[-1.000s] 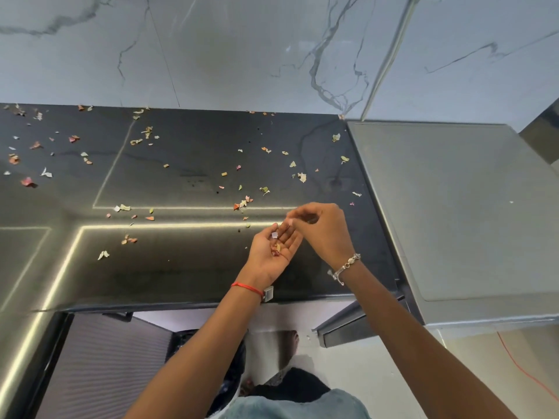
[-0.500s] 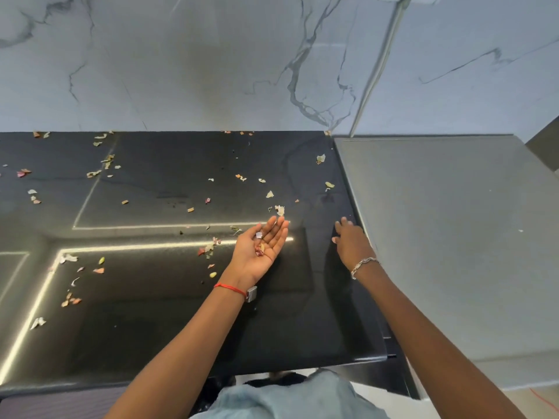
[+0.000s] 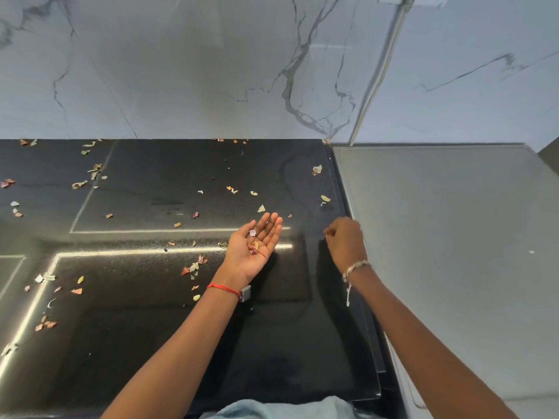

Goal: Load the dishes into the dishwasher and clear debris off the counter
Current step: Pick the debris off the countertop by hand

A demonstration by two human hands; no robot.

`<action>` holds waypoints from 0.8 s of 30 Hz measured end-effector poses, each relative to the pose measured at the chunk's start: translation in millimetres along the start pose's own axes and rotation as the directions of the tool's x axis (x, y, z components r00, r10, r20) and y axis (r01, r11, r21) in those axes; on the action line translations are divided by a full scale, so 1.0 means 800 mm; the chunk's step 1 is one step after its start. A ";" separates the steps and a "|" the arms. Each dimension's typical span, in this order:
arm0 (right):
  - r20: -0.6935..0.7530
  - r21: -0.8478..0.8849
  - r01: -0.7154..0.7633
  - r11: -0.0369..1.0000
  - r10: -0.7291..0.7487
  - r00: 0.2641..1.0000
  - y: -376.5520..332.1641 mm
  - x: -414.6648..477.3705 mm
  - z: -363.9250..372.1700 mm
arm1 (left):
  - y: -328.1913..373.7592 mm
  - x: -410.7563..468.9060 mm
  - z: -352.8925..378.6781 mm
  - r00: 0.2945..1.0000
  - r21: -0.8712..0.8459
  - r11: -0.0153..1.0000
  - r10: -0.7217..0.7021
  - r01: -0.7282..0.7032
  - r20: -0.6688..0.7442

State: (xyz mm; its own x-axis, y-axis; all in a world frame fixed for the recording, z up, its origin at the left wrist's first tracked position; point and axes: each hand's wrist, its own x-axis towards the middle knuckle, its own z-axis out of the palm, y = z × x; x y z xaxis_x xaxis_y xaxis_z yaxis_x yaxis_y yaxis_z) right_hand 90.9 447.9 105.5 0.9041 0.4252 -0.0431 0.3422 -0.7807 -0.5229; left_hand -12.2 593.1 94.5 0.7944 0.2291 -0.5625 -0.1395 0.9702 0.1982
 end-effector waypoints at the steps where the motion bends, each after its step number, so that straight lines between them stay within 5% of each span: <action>1: -0.028 0.074 0.010 0.997 -0.008 1.000 0.000 0.019 -0.002 | 0.001 0.001 0.000 1.000 -0.001 1.000 0.006 -0.006 -0.002; 6: -0.084 0.142 0.078 0.987 -0.067 0.994 0.002 0.090 0.001 | 0.005 0.005 0.003 1.000 -0.012 1.000 0.026 -0.026 -0.014; 10: 0.019 0.090 0.096 0.991 -0.098 0.995 0.005 0.109 0.015 | 0.009 0.010 0.005 0.999 -0.020 0.999 0.033 -0.034 -0.024; 19: 0.072 -0.224 0.173 0.959 -0.161 0.984 -0.004 0.103 0.027 | 0.023 0.030 0.014 0.998 -0.032 0.999 0.035 -0.037 -0.050; 21: 0.094 -0.175 0.113 0.978 -0.097 0.991 -0.009 0.118 0.021 | 0.026 0.036 0.016 0.998 -0.044 0.998 0.035 -0.037 -0.043; 24: 0.065 0.122 0.007 0.993 -0.015 0.998 -0.015 0.155 0.006 | 0.032 0.043 0.022 0.999 -0.057 0.998 0.034 -0.036 -0.028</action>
State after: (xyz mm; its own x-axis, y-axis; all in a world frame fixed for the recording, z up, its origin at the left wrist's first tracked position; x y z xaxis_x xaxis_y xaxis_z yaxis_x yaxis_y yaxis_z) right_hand 197.8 512.2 102.2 0.8801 0.4661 -0.0907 0.3149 -0.7159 -0.6232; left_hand 21.6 624.0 94.4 0.7725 0.2645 -0.5773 -0.2011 0.9642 0.1726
